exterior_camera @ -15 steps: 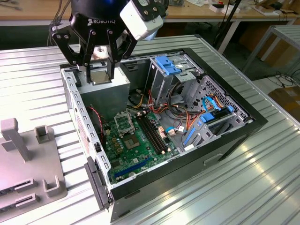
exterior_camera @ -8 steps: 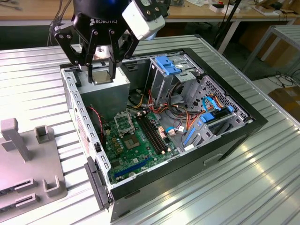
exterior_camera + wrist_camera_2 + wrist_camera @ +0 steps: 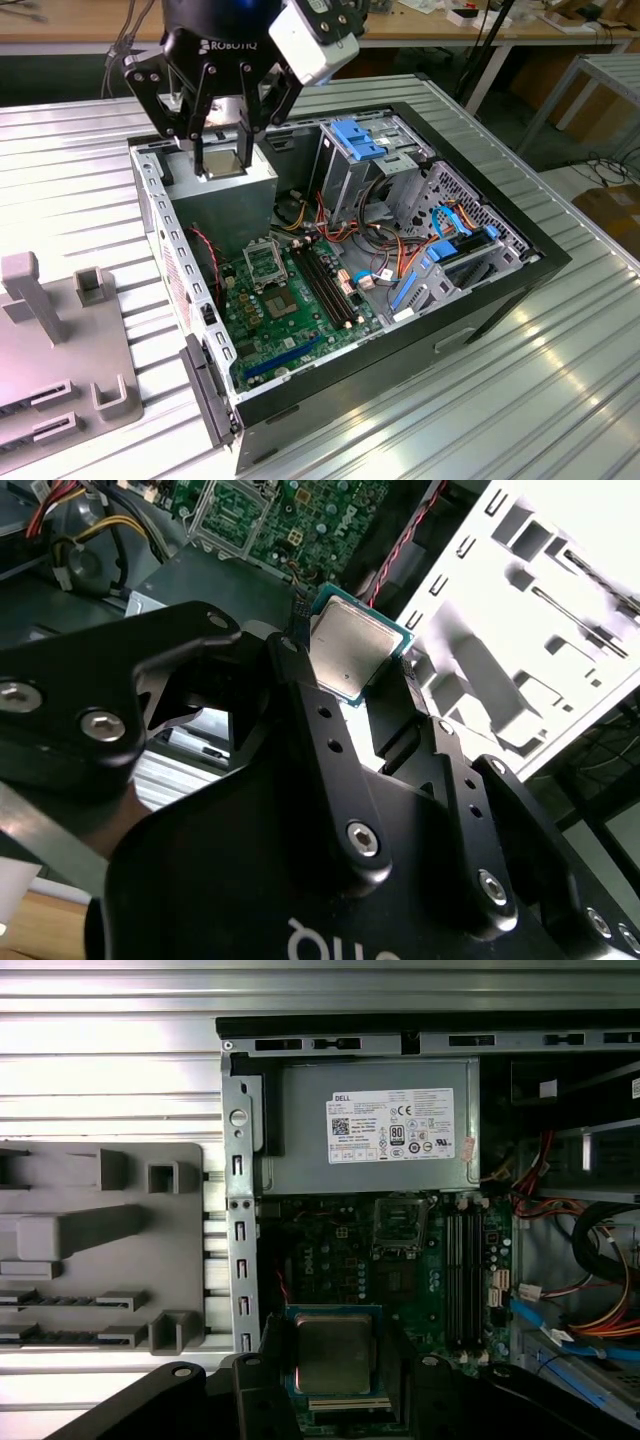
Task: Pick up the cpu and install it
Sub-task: 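Pick up the cpu and move it towards the insertion slot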
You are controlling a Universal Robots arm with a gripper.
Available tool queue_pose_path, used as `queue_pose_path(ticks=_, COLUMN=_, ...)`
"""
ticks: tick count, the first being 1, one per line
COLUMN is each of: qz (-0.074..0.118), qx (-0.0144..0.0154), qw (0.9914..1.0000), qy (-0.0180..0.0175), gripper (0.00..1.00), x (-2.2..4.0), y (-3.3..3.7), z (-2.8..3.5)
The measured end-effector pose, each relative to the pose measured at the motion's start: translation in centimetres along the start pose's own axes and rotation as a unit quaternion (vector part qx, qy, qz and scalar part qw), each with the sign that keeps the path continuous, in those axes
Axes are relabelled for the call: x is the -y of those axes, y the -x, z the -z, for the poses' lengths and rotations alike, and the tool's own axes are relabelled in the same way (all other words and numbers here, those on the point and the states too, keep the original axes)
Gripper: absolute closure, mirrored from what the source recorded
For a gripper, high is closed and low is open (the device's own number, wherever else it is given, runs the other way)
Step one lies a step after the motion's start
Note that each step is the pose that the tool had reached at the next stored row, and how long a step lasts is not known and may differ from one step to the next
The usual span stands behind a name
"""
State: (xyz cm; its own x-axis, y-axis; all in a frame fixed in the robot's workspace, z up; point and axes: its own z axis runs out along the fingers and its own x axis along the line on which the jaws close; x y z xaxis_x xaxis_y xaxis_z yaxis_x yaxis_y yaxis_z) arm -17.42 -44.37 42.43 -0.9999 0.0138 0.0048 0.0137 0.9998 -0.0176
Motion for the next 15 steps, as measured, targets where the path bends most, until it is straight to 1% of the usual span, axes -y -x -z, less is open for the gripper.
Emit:
queue_pose_path(ticks=5, qz=0.000, qx=0.0000, qw=1.00000, qy=0.0000, gripper=0.53, x=0.00, y=0.38, z=0.00)
queue_pose_path(ticks=9, qz=0.000, qx=0.0000, qw=1.00000, qy=0.0000, gripper=0.53, x=0.02, y=0.54, z=0.00)
queue_pose_path(ticks=15, qz=0.000, qx=0.0000, qw=1.00000, qy=0.0000, gripper=0.53, x=0.43, y=0.67, z=-0.06)
